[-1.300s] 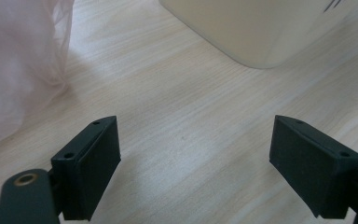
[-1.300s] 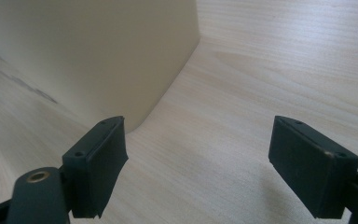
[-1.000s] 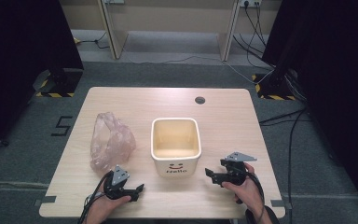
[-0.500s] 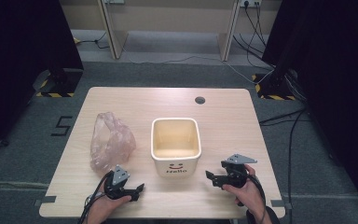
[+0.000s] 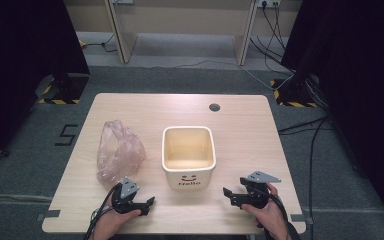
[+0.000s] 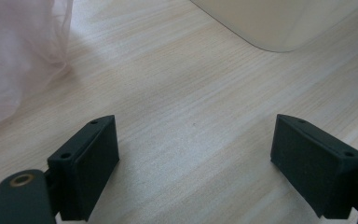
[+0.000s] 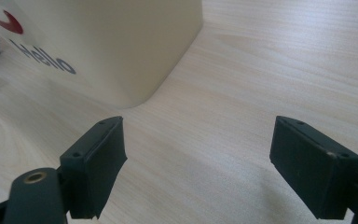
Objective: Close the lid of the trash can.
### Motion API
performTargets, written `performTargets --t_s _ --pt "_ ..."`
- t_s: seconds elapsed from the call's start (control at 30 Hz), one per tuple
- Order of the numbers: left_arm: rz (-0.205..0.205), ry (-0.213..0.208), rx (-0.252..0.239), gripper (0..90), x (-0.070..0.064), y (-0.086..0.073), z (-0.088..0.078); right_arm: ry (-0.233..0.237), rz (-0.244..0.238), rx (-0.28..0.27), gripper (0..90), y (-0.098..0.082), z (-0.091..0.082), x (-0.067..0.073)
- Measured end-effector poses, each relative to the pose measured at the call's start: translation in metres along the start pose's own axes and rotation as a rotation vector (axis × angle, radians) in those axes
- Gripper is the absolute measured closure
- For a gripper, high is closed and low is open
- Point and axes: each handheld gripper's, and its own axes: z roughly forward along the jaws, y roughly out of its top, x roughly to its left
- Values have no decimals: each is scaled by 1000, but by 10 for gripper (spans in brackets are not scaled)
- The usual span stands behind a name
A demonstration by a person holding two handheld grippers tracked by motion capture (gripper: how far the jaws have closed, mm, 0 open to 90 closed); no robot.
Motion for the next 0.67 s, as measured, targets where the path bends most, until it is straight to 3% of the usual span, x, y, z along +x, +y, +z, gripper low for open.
performTargets --t_s 0.27,0.67 --pt "0 0 0 141 0 0 0 16 -17 4 185 -1 4 3" --pt "0 0 0 140 0 0 0 24 -4 21 184 -4 9 3"
